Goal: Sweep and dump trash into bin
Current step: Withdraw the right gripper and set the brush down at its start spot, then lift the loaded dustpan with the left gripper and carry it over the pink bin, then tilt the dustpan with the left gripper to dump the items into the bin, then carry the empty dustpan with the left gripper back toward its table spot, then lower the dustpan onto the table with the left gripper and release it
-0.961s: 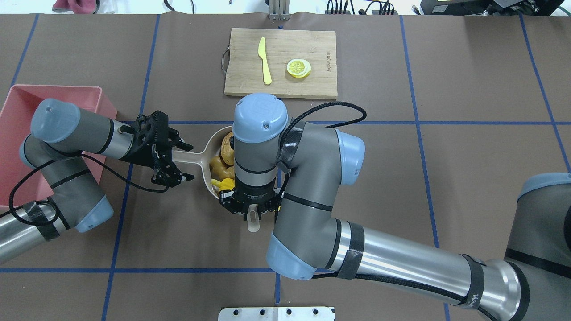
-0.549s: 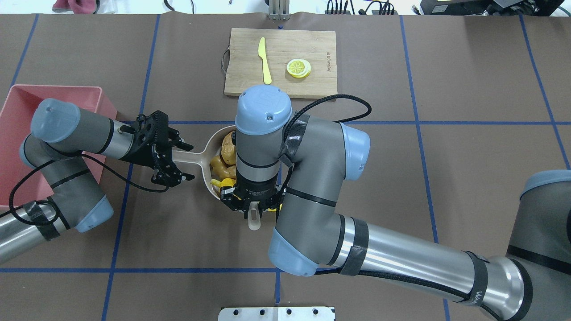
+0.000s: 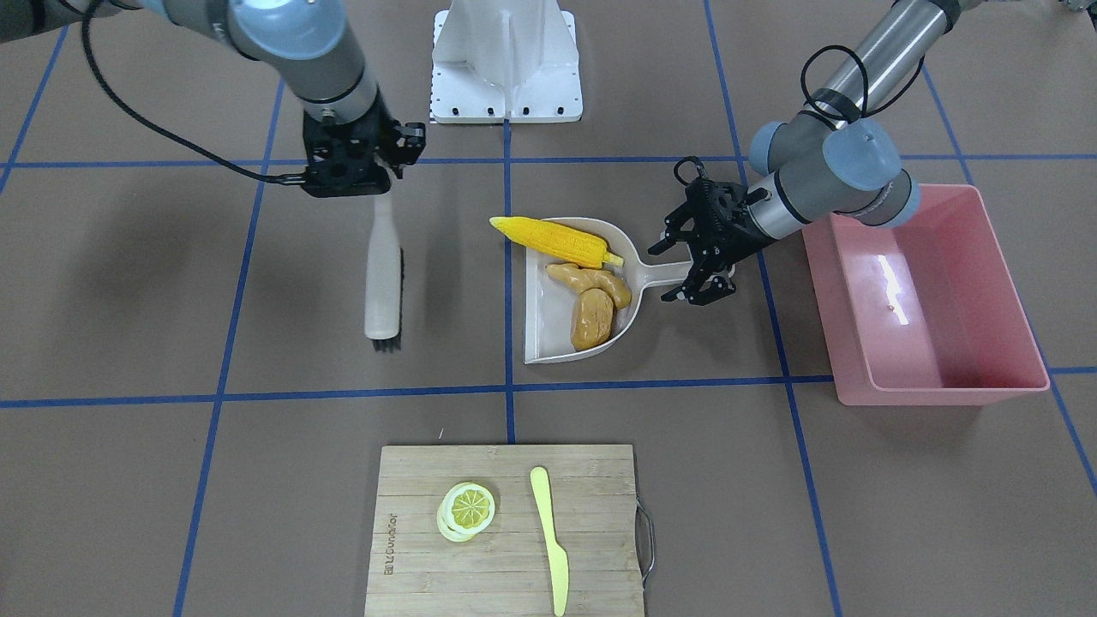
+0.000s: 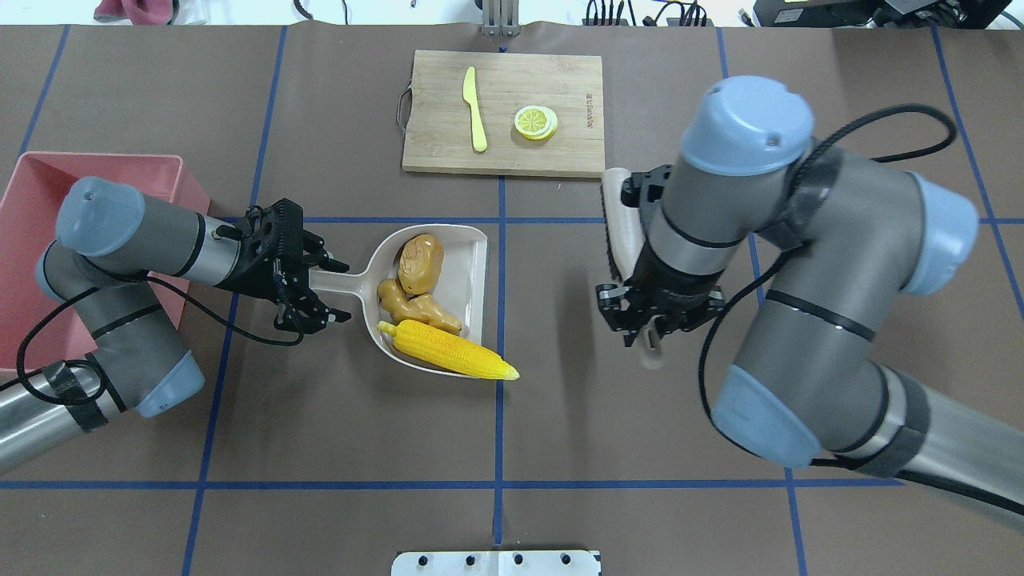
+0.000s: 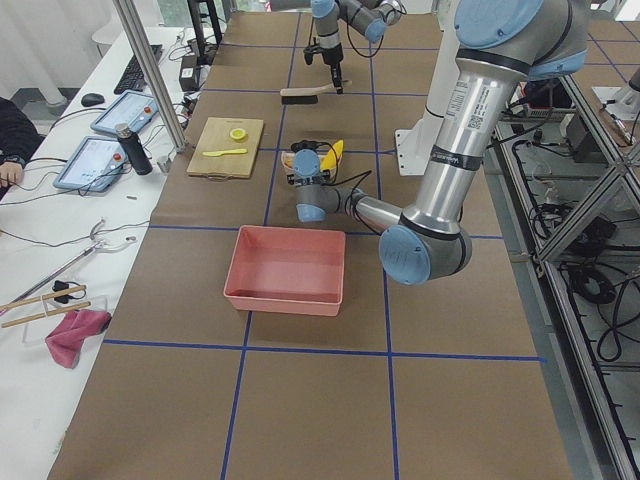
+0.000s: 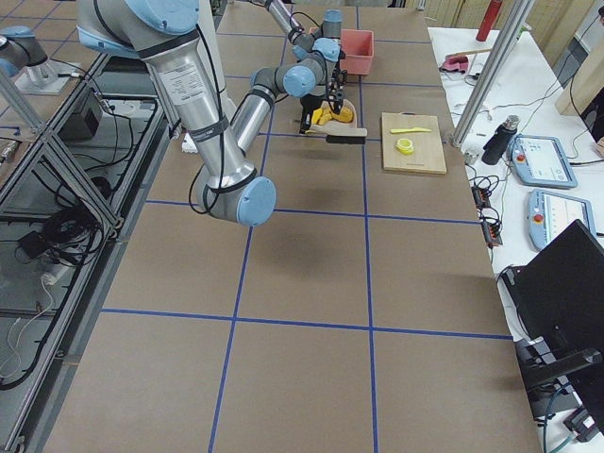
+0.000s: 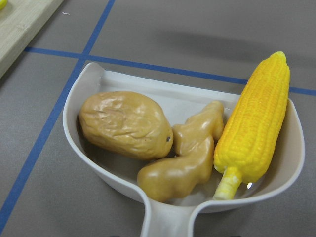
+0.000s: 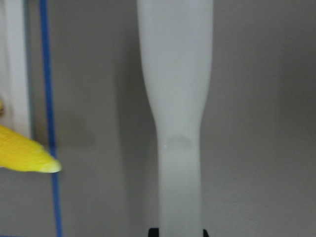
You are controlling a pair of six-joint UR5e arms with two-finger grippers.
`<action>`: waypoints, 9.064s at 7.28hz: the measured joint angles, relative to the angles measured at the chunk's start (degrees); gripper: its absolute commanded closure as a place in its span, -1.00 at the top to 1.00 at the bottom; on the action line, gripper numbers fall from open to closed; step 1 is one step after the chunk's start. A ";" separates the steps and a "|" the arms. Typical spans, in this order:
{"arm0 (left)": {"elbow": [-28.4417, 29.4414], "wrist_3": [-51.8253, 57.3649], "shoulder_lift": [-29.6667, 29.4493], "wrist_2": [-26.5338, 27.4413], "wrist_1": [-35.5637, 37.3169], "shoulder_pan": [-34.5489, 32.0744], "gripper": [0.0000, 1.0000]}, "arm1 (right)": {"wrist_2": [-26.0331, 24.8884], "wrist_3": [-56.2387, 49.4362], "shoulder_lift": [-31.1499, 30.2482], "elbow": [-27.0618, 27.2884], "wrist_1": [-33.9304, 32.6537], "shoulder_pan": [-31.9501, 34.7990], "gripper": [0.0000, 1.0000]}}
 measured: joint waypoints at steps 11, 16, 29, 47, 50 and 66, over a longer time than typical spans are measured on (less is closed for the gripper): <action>-2.76 -0.10 0.72 2.38 0.08 -0.28 -1.00 | 6.52 -12.90 -49.71 -7.79 50.57 16.80 -1.00; -21.73 0.01 10.91 3.11 11.95 -7.35 -1.00 | 10.33 -17.70 -51.10 -13.10 51.42 20.00 -0.85; -8.48 43.32 37.32 -23.48 18.78 -53.66 -1.00 | 13.24 -31.16 -52.55 -10.49 43.07 36.28 1.00; -32.47 45.99 33.92 -13.91 35.18 -43.14 -1.00 | 2.65 -61.72 -41.69 -14.28 14.21 49.74 1.00; -32.27 36.24 24.95 -14.73 35.41 -30.65 -1.00 | 2.47 -61.78 -40.96 -14.29 14.38 49.75 1.00; -2.71 7.12 -1.30 -4.08 5.73 -0.78 -1.00 | 2.82 -61.74 -40.62 -14.41 14.15 49.75 1.00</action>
